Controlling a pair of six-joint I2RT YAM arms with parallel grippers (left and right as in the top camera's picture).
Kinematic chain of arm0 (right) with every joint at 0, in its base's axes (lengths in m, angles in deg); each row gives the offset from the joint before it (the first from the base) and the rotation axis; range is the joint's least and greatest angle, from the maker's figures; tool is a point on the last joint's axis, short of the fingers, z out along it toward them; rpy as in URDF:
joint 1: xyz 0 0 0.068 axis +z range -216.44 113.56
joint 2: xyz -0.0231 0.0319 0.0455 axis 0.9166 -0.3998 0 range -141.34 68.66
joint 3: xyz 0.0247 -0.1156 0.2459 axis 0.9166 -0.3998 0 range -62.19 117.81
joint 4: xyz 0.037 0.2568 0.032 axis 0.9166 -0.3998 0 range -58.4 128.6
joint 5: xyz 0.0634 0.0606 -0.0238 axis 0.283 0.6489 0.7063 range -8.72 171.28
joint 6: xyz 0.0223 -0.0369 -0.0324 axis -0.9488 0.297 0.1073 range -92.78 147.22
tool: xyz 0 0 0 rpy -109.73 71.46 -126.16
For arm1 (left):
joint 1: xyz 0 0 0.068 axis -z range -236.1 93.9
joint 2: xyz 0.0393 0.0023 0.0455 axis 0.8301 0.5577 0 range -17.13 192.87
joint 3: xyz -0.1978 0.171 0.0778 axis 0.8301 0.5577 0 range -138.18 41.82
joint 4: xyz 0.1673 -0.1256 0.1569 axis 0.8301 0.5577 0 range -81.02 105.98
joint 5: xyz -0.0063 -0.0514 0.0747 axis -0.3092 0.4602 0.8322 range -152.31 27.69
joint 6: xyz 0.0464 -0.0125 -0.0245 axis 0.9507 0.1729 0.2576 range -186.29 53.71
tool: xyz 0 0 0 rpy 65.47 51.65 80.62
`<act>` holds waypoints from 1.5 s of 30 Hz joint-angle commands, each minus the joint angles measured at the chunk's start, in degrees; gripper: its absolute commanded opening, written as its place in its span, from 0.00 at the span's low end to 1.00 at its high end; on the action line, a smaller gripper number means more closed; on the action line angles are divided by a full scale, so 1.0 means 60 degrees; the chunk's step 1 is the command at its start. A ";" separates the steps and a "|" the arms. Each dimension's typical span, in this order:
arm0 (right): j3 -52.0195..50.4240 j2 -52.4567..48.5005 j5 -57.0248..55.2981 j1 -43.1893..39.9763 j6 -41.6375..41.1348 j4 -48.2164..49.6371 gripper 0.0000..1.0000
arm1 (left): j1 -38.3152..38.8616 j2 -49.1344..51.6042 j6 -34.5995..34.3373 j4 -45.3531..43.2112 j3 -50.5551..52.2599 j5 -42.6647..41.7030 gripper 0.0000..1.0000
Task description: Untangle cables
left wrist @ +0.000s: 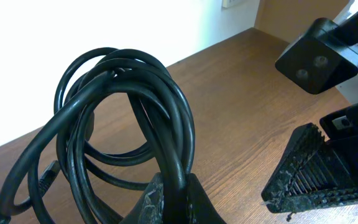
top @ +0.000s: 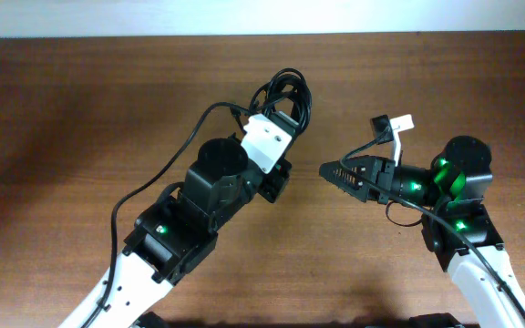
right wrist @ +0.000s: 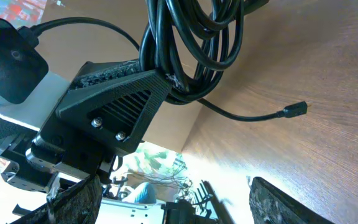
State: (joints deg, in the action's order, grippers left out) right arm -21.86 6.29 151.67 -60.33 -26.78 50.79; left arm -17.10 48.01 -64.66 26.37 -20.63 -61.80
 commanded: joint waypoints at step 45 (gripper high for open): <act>0.0080 -0.0026 -0.1169 0.0058 0.0106 0.0994 0.75 | 0.0047 0.0780 -0.2728 -0.0732 -0.0117 -0.3180 0.00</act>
State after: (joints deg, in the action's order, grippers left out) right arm -21.86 6.18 146.34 -60.33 -26.78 55.73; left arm -17.10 52.73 -80.88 22.04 -20.63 -75.68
